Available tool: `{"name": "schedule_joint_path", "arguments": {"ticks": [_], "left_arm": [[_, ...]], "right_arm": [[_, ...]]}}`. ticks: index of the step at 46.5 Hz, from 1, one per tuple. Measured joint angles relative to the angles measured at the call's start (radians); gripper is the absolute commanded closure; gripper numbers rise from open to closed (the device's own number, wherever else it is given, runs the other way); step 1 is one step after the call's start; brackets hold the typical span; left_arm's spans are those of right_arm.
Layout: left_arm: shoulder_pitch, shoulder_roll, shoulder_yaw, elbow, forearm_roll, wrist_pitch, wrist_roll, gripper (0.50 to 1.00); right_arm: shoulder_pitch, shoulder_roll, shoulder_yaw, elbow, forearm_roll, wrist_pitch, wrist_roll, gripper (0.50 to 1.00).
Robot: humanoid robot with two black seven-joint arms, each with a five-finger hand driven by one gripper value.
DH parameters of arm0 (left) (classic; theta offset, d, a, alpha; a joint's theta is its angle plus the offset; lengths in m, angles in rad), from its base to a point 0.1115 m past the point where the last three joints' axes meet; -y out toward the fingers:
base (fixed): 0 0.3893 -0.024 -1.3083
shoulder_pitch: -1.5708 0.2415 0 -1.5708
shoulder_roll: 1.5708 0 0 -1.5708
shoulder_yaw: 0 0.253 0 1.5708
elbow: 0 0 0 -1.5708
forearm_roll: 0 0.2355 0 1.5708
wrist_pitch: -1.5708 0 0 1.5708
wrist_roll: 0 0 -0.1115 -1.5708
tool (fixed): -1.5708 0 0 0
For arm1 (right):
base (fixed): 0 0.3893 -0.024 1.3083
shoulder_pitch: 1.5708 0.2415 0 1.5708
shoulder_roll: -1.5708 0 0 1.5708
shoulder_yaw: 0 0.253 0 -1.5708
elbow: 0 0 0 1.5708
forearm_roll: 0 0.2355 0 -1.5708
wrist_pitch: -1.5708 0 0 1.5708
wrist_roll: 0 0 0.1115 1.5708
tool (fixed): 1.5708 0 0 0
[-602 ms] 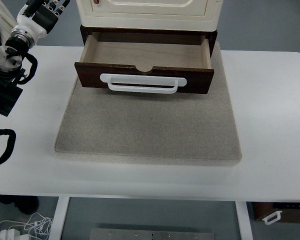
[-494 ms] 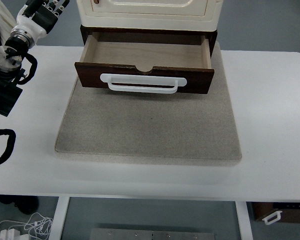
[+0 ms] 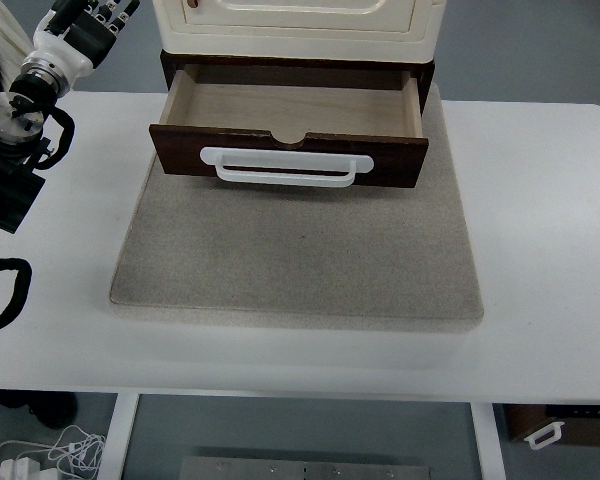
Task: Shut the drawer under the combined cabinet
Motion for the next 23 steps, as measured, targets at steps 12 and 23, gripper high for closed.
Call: {"name": "schedule_joint_path", "arguments": {"ticks": [12,23], "left_arm": [[0.000,0.001,0.000,0.013,0.002,-0.009,-0.002,0.501],[-0.006,0.003,0.030,-0.018,0.004,0.000,-0.003,0.501]], "right_arm": [[0.001,0.000,0.000,0.000,0.000,0.000,0.000,0.548],[0.001,0.000,0.000,0.000,0.000,0.000,0.000,0.548]]}}
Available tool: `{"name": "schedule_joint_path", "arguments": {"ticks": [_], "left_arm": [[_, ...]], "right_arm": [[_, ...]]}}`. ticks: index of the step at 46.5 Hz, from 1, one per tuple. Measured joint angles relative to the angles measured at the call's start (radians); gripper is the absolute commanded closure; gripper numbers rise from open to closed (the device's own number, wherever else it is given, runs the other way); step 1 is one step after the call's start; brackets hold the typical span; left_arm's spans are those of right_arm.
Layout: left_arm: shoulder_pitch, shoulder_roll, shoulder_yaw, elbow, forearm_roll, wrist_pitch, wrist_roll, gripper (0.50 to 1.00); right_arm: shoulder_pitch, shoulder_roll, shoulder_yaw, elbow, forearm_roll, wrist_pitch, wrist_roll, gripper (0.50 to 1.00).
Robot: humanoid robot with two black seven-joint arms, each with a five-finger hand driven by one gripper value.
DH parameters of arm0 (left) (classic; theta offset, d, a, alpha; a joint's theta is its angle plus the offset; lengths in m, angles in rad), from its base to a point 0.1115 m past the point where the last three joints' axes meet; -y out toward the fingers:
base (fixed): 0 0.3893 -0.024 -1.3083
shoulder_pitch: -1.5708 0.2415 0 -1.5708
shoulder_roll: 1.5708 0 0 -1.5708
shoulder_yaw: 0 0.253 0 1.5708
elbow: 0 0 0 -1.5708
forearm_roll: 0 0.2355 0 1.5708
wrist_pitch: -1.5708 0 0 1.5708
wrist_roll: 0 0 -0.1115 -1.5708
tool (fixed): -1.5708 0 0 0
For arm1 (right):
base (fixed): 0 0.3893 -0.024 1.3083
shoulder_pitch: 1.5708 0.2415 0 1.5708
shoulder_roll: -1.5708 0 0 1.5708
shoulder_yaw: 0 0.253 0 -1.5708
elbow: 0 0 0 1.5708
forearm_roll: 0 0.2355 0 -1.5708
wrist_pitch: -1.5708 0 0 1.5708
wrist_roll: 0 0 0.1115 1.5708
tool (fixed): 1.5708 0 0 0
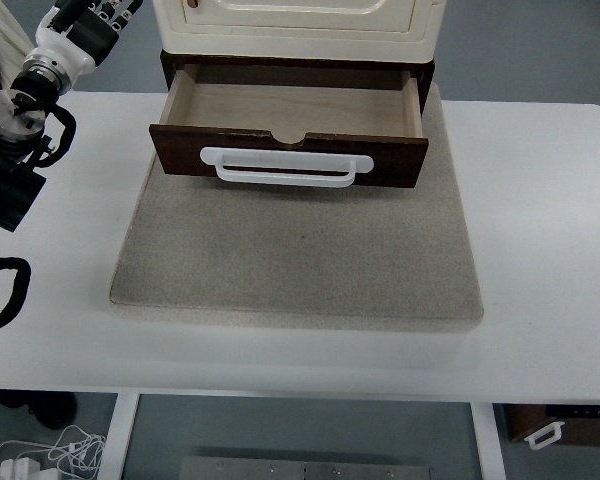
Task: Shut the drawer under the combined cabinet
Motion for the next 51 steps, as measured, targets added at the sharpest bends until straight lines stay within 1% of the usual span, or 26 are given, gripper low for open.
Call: {"name": "schedule_joint_path", "arguments": {"ticks": [9,21,32,44,51], "left_arm": [[-0.013,0.000,0.005,-0.010,0.001,0.001,-0.001,0.504],[-0.072,0.003,0.016,-0.014,0.005,0.036,-0.003,0.504],[-0.102,0.019,0.017,-0.092,0.005,0.049,-0.003,0.504],[-0.149,0.092,0.016,-0.186,0.005,0.051,-0.003,0.501],[-0.167,0.123,0.016,-0.222,0.005,0.051,-0.002,0.504]], "right_arm": [[0.000,0.000,0.000,0.000,0.000,0.000,0.000,0.548],[0.000,0.000,0.000,0.000,0.000,0.000,0.000,0.548],[0.000,0.000,0.000,0.000,0.000,0.000,0.000,0.548],[0.000,0.000,0.000,0.000,0.000,0.000,0.000,0.548],[0.000,0.000,0.000,0.000,0.000,0.000,0.000,0.548]]}}
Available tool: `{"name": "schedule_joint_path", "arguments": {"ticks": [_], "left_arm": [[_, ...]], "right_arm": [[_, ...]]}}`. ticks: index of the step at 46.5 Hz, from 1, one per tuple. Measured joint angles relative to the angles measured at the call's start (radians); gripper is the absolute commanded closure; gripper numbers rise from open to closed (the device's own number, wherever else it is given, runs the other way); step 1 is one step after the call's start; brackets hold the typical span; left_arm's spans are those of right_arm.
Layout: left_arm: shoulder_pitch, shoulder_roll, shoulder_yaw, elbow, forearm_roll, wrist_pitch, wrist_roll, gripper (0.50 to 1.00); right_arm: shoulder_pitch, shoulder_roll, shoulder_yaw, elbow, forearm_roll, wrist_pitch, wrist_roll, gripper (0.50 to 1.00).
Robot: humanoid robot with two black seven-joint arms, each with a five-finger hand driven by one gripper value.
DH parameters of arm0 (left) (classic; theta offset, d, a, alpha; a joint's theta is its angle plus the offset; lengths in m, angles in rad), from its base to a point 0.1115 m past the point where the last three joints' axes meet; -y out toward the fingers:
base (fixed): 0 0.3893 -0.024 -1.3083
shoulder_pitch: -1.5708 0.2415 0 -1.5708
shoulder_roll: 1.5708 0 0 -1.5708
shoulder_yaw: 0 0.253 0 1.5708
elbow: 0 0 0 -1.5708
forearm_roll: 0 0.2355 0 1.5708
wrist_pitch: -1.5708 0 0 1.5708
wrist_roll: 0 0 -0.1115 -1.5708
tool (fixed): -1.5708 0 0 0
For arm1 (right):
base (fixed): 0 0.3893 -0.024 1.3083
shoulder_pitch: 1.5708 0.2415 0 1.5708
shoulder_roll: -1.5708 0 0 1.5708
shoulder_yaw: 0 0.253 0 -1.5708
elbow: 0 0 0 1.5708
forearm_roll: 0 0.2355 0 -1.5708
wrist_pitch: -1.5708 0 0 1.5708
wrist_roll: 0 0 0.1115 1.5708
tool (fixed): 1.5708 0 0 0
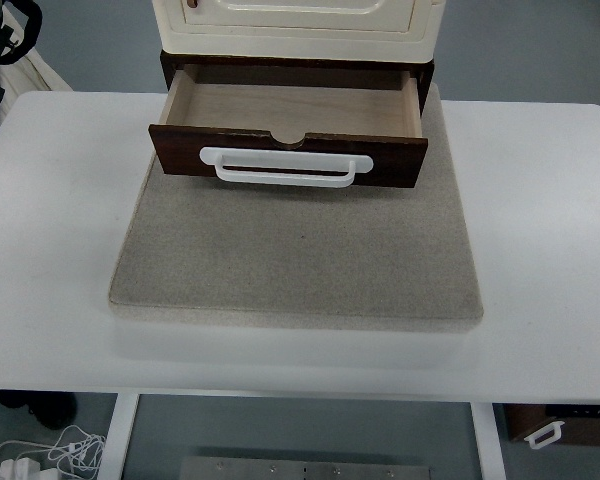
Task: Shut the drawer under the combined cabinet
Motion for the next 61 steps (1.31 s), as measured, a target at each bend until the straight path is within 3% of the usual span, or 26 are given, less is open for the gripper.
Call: {"name": "schedule_joint_path", "arguments": {"ticks": [10,26,39,52,61], "left_arm": [[-0.010,0.059,0.000,-0.103,0.016,0.000,0.001,0.501],[-0.015,0.169,0.001,-0.358,0.029,0.000,0.000,0.504],[-0.016,0.195,0.011,-0.556,0.059,0.010,0.000,0.504],[-0.015,0.201,0.153,-0.785,0.069,0.049,-0.001,0.504],[-0.070,0.197,0.304,-0.874,0.095,0.055,-0.001,0.504]], "right_arm": [[0.000,0.000,0.000,0.000,0.000,0.000,0.000,0.548],[0.000,0.000,0.000,0.000,0.000,0.000,0.000,0.548],[0.000,0.000,0.000,0.000,0.000,0.000,0.000,0.548],[0.000,0.000,0.000,0.000,0.000,0.000,0.000,0.548],[0.000,0.000,0.000,0.000,0.000,0.000,0.000,0.548]]}}
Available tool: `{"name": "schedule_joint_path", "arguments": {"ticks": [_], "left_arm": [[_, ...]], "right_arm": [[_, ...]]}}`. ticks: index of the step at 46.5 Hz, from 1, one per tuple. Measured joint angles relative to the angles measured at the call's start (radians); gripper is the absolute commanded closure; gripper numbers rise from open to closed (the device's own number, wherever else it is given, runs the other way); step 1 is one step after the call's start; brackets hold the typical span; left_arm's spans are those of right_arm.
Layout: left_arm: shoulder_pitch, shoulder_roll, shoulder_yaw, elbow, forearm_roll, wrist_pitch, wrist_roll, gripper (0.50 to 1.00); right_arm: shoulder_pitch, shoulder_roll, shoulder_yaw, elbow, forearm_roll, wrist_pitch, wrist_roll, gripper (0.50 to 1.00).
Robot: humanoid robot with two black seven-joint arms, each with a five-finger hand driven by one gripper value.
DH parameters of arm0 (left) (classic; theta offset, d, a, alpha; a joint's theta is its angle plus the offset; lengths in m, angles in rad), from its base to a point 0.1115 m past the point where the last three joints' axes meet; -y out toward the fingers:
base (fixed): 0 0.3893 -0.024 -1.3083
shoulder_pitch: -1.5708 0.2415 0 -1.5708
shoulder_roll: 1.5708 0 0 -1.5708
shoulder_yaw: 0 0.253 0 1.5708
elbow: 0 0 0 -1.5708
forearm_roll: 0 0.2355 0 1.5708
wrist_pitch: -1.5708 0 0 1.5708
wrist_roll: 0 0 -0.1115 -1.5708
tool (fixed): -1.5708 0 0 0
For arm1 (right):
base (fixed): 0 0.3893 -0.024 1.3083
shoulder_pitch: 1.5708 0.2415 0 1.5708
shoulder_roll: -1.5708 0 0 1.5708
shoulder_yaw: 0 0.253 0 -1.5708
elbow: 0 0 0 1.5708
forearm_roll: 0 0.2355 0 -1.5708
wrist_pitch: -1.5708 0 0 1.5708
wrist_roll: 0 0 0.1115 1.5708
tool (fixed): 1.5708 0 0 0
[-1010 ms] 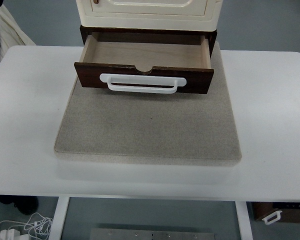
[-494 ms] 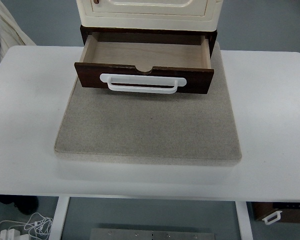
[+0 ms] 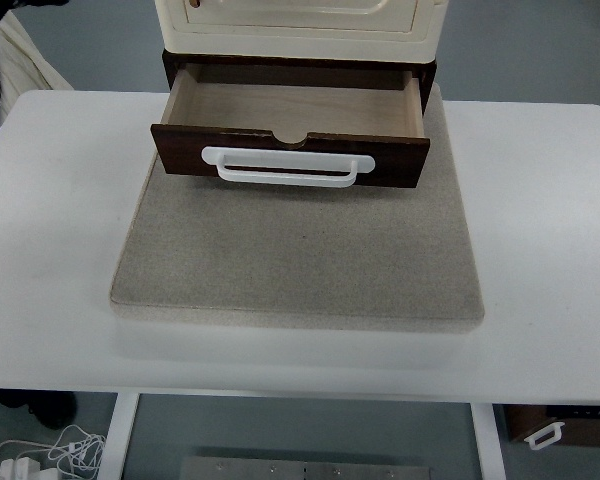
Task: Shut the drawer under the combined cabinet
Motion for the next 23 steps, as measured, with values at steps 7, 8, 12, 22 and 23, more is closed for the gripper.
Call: {"name": "schedule_joint_path", "arguments": {"ticks": [7,8,12,22,23], "left_arm": [[-0.023,-0.013,0.074,-0.038,0.060,0.003,0.000,0.504],[-0.024,-0.018,0.082,-0.042,0.072,0.004,0.000,0.504],[-0.020,-0.057,0.095,-0.058,0.116,0.014,0.001,0.504],[-0.021,-0.094,0.174,-0.088,0.167,0.023,0.030,0.504],[-0.023,-0.095,0.189,-0.094,0.169,0.021,0.040,0.504]], "right_arm": [[-0.001,0.000,0.000,0.000,0.000,0.000,0.000,0.548],[-0.001,0.000,0.000,0.000,0.000,0.000,0.000,0.548],[0.000,0.000,0.000,0.000,0.000,0.000,0.000,0.548],[0.000,0.000,0.000,0.000,0.000,0.000,0.000,0.548],[0.000,0.000,0.000,0.000,0.000,0.000,0.000,0.548]]}}
